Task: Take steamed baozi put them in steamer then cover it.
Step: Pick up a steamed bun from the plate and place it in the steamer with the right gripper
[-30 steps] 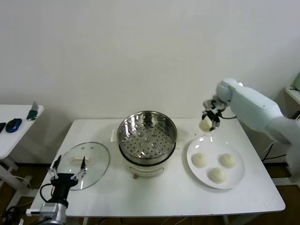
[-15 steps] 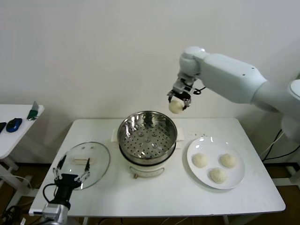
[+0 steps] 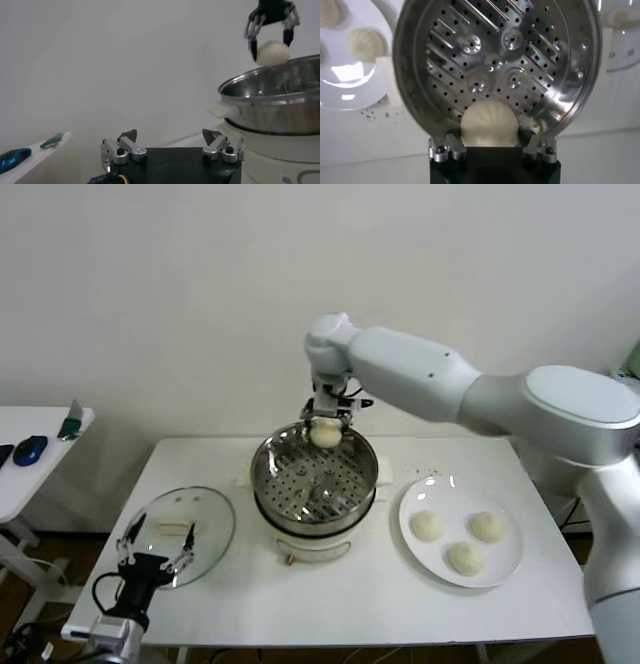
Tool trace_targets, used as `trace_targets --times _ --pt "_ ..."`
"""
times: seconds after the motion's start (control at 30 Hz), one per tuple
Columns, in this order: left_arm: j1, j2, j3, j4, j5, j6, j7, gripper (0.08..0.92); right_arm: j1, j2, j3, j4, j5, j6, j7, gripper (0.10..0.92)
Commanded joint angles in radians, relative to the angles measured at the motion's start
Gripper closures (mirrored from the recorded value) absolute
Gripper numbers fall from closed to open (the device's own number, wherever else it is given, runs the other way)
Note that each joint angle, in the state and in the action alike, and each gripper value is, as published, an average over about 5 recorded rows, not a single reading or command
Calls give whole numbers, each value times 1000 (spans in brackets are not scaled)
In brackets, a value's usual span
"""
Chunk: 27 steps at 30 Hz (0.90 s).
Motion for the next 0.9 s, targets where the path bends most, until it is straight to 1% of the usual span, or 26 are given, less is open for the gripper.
trace_targets --times 0.03,0.37,0.5,0.7,0.9 --pt "-16 27 0 1 -10 12 11 177 -122 136 60 -124 -233 99 39 287" --pt "-36 34 -13 19 -28 14 12 177 -175 132 82 -169 -322 105 54 283" --pt "-42 44 -19 23 -34 16 12 177 -188 135 85 -180 -317 100 54 275" --pt "-40 44 -22 26 -36 15 11 177 -194 137 89 -188 -286 82 51 209" --pt "-33 40 -28 22 -37 18 8 177 -163 110 96 -145 -241 88 28 203"
